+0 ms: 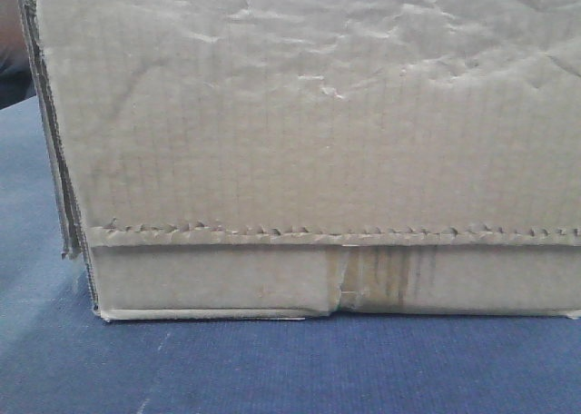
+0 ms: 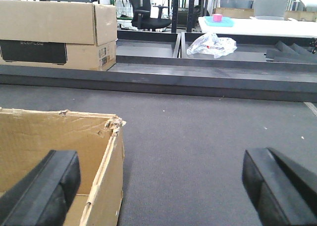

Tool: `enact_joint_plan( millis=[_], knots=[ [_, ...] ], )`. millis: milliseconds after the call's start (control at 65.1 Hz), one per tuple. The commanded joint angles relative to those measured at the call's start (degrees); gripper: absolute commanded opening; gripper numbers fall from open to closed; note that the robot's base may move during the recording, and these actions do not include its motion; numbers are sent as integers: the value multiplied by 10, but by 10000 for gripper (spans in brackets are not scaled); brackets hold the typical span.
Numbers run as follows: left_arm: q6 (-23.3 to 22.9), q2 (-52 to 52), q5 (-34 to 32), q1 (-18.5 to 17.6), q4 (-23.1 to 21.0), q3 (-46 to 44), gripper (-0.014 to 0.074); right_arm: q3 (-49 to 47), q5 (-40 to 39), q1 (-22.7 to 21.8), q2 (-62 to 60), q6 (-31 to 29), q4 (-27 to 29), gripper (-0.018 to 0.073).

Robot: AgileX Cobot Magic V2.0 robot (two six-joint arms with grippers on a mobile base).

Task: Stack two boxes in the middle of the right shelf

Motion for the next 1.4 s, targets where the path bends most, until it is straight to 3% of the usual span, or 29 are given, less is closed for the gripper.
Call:
enact_joint_plan(
  millis=[0,108,200,261,384,522,676,906,1183,1290,1382],
  knots=[
    [-17,-29,-15,-3,-55,-38,-111,-2,-1,0,3,-2,-1,570],
    [-17,-41,-7,-18,-141,-74,-111,-2,1,0,3,-2,-1,570],
    [-17,-42,-3,-61,-147,-94,-111,-2,1,0,3,-2,0,570],
    [-17,-42,-9,-110,-147,-97,-111,-2,1,0,3,-2,1,570],
    [-41,-29,-26,-202,-131,-97,-111,-2,1,1,3,-2,2,570],
    [-92,6,-33,-291,-79,-97,-111,-2,1,16,3,-2,2,570],
    [-130,59,-41,-351,-28,-97,-111,-2,10,29,3,-2,2,570],
    [-153,139,-40,-377,-8,-97,-111,-2,23,29,3,-2,2,570],
    [-154,180,-18,-378,-9,-97,-99,-2,27,45,3,-2,2,570],
    [-154,180,-21,-378,-9,-97,22,-2,28,45,3,-2,2,570],
    [-154,180,-21,-378,-9,-97,239,-2,28,45,3,-2,2,570]
  ],
)
